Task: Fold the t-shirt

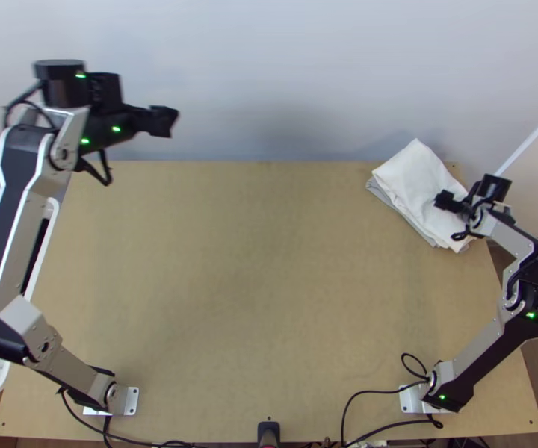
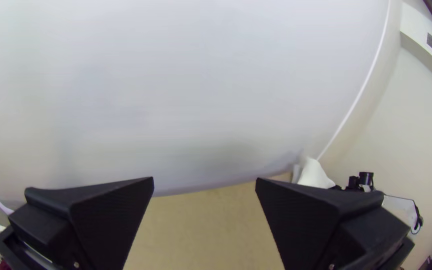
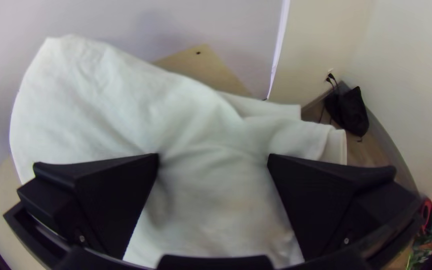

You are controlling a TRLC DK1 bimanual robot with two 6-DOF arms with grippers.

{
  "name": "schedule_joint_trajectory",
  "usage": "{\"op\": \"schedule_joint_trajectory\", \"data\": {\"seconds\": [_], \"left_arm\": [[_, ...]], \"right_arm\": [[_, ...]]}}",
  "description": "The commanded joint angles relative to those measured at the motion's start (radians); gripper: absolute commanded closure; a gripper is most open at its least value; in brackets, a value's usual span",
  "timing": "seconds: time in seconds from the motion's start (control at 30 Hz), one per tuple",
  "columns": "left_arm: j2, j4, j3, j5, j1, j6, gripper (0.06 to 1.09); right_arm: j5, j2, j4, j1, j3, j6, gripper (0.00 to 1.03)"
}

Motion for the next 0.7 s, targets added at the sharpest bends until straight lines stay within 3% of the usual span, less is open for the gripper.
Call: {"op": "schedule_joint_trajectory", "data": {"seconds": [0.0, 0.27, 0.47, 0.67], "left_arm": [[-0.057, 0.009, 0.011, -0.018, 0.040, -0.012, 0.10], [-0.135, 0.004, 0.004, -0.023, 0.137, -0.027, 0.10], [-0.207, 0.007, 0.001, -0.078, 0.189, -0.037, 0.10], [-0.281, 0.001, -0.010, -0.095, 0.278, -0.024, 0.10]], "right_arm": [[0.027, -0.004, -0.035, -0.035, 0.059, 0.040, 0.04], [0.027, -0.127, -0.027, 0.140, 0.212, 0.048, 0.04], [0.027, 0.045, -0.058, 0.251, 0.347, 0.055, 0.04], [0.051, 0.339, -0.316, 0.227, 0.658, 0.114, 0.04]]}}
